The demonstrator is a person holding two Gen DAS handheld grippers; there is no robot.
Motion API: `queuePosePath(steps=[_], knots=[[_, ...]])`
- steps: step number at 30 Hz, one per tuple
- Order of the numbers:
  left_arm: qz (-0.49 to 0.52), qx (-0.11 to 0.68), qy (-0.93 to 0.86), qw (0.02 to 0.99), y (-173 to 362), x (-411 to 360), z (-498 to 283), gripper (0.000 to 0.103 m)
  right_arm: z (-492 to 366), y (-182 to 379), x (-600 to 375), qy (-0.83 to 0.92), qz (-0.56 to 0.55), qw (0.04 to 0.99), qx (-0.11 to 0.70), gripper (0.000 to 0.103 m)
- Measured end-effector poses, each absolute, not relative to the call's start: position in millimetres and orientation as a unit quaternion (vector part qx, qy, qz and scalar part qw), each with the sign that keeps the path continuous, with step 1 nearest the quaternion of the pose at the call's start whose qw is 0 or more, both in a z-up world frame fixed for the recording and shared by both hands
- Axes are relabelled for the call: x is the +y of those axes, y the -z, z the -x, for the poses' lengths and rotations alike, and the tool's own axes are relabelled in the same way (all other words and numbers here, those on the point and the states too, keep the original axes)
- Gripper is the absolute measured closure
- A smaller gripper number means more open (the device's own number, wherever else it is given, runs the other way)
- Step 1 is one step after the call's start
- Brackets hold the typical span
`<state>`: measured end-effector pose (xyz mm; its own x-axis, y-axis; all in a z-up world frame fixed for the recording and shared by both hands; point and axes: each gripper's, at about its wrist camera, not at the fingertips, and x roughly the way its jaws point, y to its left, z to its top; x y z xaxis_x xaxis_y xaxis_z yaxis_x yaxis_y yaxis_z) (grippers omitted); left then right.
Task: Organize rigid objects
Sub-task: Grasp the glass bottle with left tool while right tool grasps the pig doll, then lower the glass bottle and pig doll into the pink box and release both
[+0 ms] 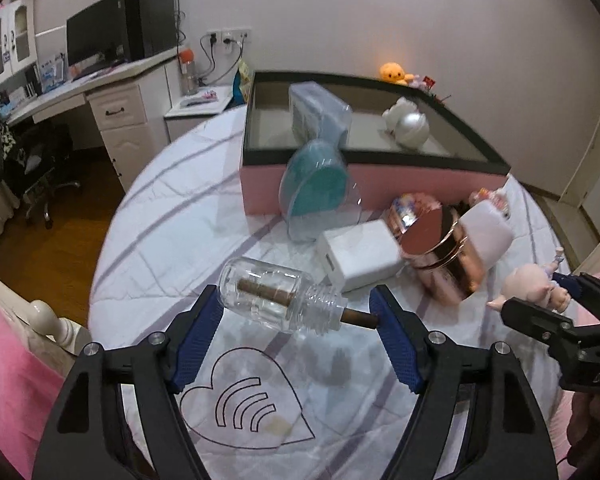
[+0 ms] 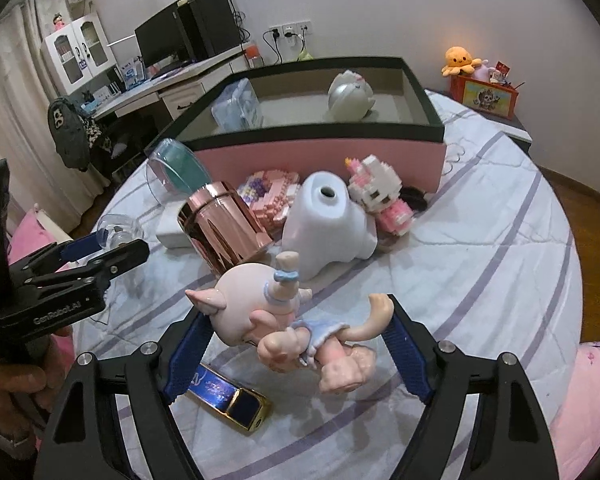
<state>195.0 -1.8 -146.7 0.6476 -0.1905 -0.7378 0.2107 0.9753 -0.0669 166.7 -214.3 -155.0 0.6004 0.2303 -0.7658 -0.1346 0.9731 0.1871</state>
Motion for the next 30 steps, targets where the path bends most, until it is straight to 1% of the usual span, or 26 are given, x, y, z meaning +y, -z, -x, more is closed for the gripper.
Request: queuePosePath(steps=[6,13,18,21,26,30], knots=[[-0.013,0.384,0.109,0.917,127.3,-5.7,-186.7,0.026,-163.4,141.7,-213.4,-0.109,-0.056,0.898,0.423,0.021],[-0.018,0.34,0.108,0.934,89.0,-13.2,-192.5,0.026,-174.7,99.0,-218.7,-0.116,-0.054,0.917,0.378,0.021],[-0.017,0.299,0.111,0.948,53.3,-17.4,-222.8,0.026,-207.8,56.7,-223.2,-0.109,-0.039,0.937,0.33,0.021],[-0.01,0.294,0.119,0.948,43.2,-22.0,-251.3,0.026,-241.2,39.4,-225.2,-0.108,-0.038,0.942,0.314,0.021],[-0.017,0.303,0.13,0.944,43.5,-39.3,-301.6,0.026,-288.7,38.2,-223.2,-0.102,-0.033,0.941,0.319,0.021],[-0.017,0.327,0.139,0.934,58.3,-53.5,-337.6,0.026,-323.6,57.5,-228.1,-0.093,-0.038,0.934,0.343,0.021]])
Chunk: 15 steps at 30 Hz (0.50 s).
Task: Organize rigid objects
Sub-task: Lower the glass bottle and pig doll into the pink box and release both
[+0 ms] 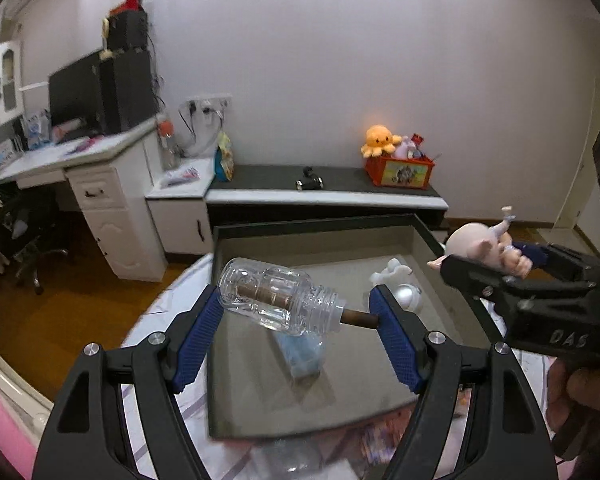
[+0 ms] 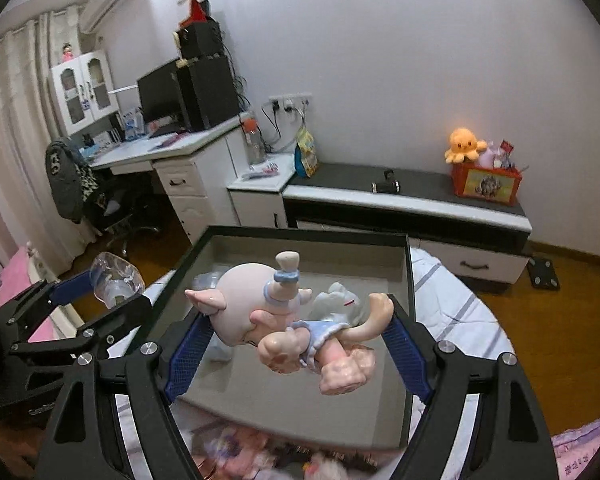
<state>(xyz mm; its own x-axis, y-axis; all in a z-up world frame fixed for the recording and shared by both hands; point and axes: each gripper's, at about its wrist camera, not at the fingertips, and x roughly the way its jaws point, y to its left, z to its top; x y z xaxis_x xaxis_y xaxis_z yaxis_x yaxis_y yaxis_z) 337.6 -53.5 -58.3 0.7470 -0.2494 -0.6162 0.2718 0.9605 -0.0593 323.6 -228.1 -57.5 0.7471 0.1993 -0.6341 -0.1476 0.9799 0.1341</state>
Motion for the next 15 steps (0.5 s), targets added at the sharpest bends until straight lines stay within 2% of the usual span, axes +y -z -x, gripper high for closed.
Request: queuePosePath(steps=[9,12,14,15], knots=[[-0.037,0.375,0.153,0.914,98.6,-82.1,-381.3,0.025,-359.0,110.4,-248.0,-0.071,-0.049,0.911,0.404,0.02],[-0.04,0.372,0.147,0.916,98.5,-83.0,-383.1,0.015,-361.3,119.5,-249.2,-0.066,-0.043,0.904,0.42,0.019],[-0.039,0.362,0.143,0.92,95.0,-80.8,-379.9,0.004,-362.1,120.9,-250.8,-0.069,-0.045,0.901,0.425,0.015],[-0.038,0.356,0.143,0.923,92.4,-78.9,-377.3,0.003,-361.8,121.8,-251.0,-0.068,-0.046,0.9,0.428,0.014]])
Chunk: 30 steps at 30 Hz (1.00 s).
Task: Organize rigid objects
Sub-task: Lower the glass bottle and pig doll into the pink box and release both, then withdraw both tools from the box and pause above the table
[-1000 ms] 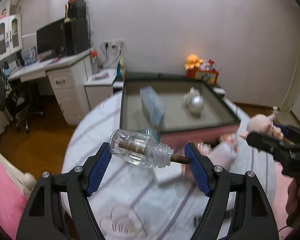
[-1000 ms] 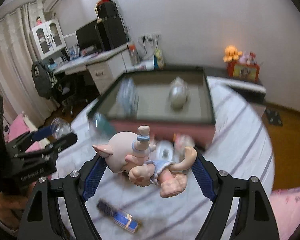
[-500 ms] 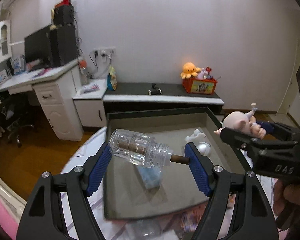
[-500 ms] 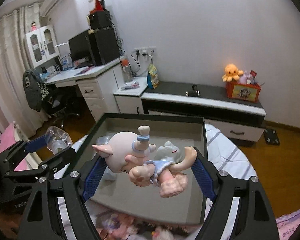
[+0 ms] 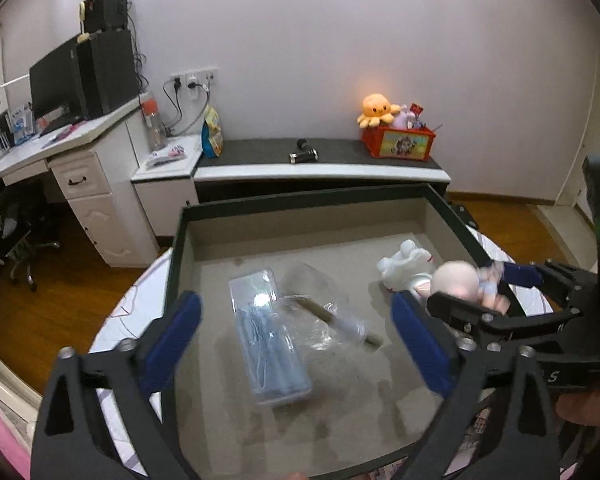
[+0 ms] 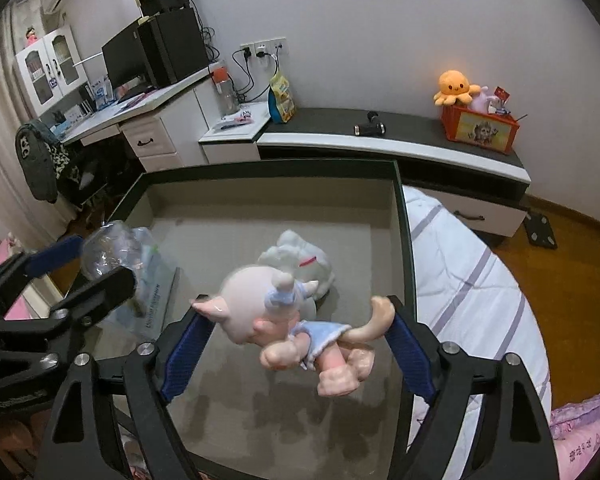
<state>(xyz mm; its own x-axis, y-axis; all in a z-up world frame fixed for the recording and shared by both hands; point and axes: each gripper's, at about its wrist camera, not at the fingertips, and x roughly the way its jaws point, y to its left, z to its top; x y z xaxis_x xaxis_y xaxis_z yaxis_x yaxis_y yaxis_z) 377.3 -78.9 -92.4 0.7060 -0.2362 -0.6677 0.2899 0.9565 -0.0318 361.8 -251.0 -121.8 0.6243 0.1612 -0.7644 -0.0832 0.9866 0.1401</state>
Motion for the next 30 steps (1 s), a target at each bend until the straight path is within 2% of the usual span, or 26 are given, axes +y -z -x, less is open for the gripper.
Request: queuePosePath(steps=[3,15,30], knots=[[-0.028,0.344,0.142,0.928,83.9,-71.0,-368.6,0.002,-357.3,119.6,-251.0,-0.068,-0.052,0.901,0.426,0.0],[-0.012,0.276,0.072,0.958,44.8,-26.6,-299.6,0.0,-319.6,76.2,-246.2,-0.062,-0.072,0.926,0.365,0.0],[0.003,0.239,0.04,0.97,24.0,-3.3,-196.9,0.0,-201.7,17.3,-221.6,-0.06,-0.062,0.957,0.277,0.0]])
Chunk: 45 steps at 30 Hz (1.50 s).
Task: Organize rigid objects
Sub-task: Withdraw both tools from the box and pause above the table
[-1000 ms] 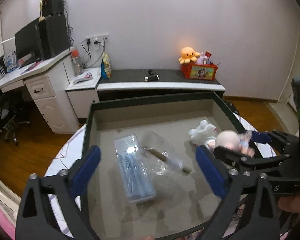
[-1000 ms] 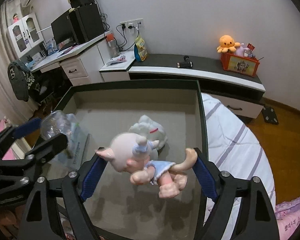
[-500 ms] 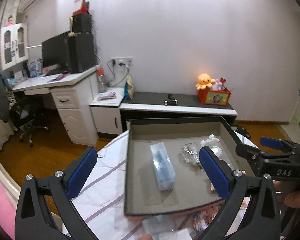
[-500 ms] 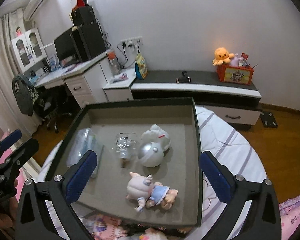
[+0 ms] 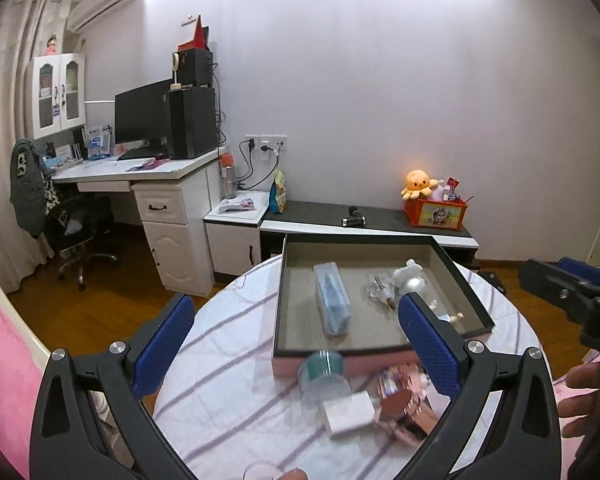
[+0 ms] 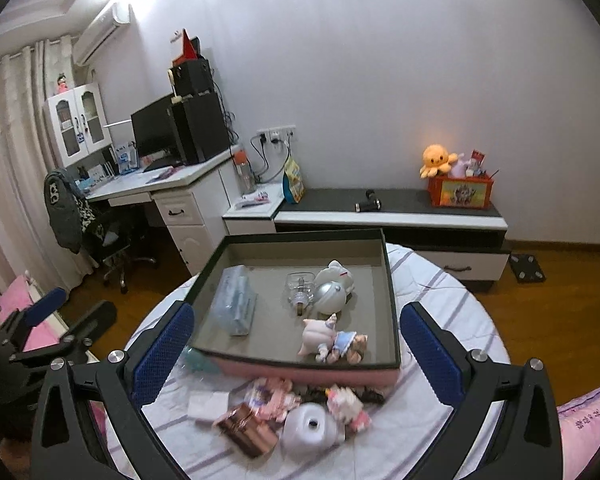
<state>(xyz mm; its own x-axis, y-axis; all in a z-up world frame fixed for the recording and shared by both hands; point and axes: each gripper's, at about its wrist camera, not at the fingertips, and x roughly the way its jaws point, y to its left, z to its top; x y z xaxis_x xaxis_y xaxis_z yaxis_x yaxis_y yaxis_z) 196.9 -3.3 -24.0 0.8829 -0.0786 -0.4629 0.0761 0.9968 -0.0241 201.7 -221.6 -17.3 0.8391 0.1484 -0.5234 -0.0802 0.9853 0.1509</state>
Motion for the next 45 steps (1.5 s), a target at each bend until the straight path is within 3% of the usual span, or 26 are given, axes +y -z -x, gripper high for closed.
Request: queuePosePath(steps=[20,45], knots=[[0.004,0.248,0.04,0.968,35.6,-18.2,-101.1,0.0,-98.0,38.1,-228.0,-0.038,-0.072,0.959,0.272,0.0],[0.01,0.238,0.029,0.971,25.5,-13.5,-86.2,0.0,-77.1,29.8,-226.2,-0.034,-0.071,0.963,0.258,0.0]])
